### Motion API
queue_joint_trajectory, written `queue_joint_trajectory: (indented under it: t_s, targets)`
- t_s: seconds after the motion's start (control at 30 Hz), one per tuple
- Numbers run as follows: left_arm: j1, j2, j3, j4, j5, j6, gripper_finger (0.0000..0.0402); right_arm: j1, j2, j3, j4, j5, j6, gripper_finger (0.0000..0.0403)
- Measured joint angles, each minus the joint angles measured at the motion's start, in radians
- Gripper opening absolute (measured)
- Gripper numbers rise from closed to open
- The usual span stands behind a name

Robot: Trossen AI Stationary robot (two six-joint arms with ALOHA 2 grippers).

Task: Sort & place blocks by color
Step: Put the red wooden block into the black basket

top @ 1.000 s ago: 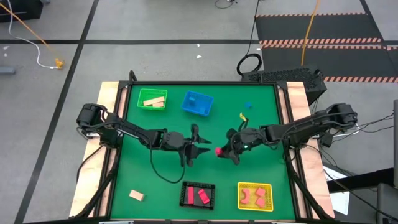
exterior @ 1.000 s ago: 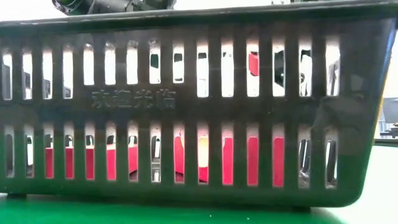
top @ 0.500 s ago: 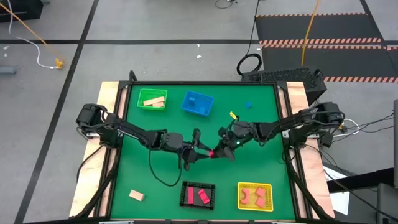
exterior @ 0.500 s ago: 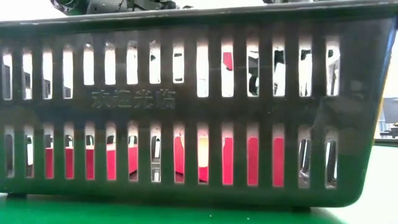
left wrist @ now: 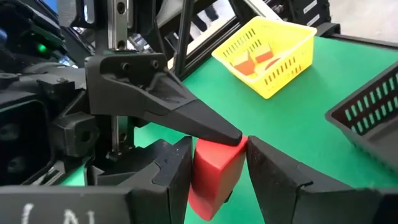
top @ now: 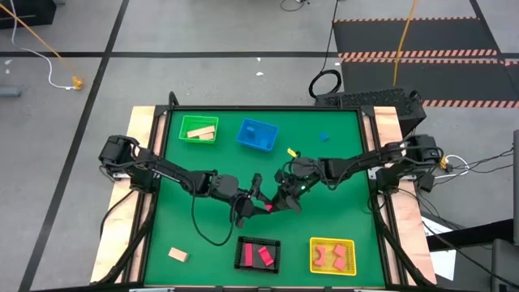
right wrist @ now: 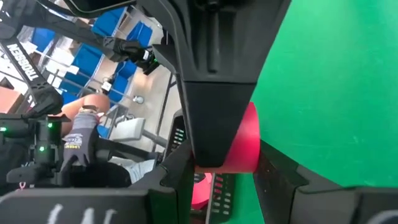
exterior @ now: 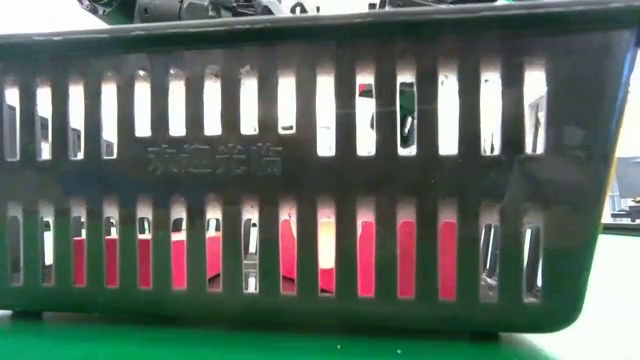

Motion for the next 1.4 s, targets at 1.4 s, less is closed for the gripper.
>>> queue_joint_trajectory:
  t_s: [1.4]
  targets:
    - [-0.039,0.003,-0.001,-0.039,-0.047,-0.32,0.0086,-0.257,-0.133,0.017,-0.388,-0.282,-0.056,0.027]
